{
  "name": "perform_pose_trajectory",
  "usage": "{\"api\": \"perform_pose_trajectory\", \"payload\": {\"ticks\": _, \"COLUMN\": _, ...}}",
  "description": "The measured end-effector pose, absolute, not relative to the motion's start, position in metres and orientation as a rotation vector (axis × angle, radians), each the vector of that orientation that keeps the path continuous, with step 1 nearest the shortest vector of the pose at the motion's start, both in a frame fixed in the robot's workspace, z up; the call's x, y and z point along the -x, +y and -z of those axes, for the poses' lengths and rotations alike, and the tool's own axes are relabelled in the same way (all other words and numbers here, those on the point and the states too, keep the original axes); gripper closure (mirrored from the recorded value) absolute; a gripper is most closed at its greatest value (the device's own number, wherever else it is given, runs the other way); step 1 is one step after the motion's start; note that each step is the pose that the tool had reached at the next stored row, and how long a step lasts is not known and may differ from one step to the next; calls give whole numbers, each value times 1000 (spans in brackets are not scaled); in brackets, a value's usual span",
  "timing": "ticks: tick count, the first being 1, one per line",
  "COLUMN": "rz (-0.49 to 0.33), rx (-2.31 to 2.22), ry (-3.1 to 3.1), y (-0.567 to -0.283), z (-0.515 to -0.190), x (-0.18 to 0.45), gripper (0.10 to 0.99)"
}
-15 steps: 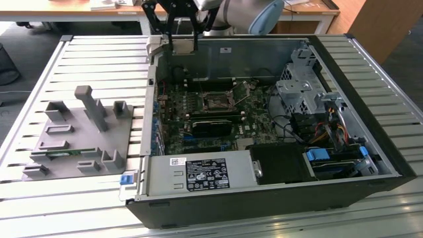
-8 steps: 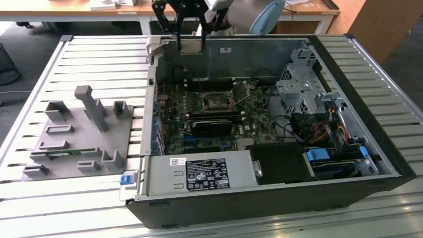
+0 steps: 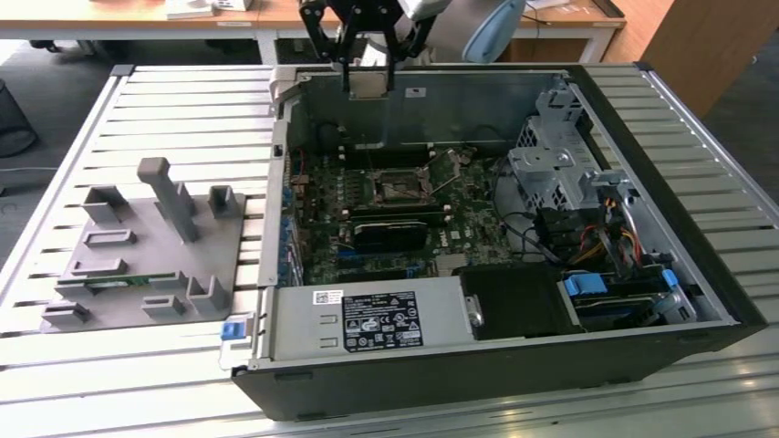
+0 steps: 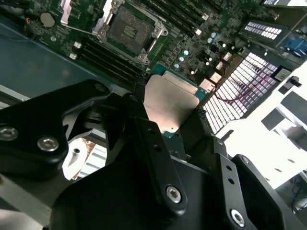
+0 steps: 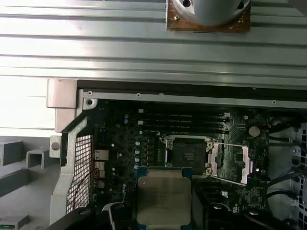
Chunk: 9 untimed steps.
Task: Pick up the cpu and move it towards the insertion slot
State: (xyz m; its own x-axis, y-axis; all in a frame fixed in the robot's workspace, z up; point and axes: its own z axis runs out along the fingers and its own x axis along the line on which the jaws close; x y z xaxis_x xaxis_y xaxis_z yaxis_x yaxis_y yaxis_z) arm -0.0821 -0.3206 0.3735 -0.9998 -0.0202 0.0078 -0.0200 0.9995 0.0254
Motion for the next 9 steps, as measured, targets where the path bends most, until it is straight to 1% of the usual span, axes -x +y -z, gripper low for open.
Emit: {"api": "perform_pose_trajectory", "payload": {"ticks": 9, "rz": 40, "rx": -32, "ry": -3133, "y": -314, "z": -371, "x": 71, "gripper": 545}}
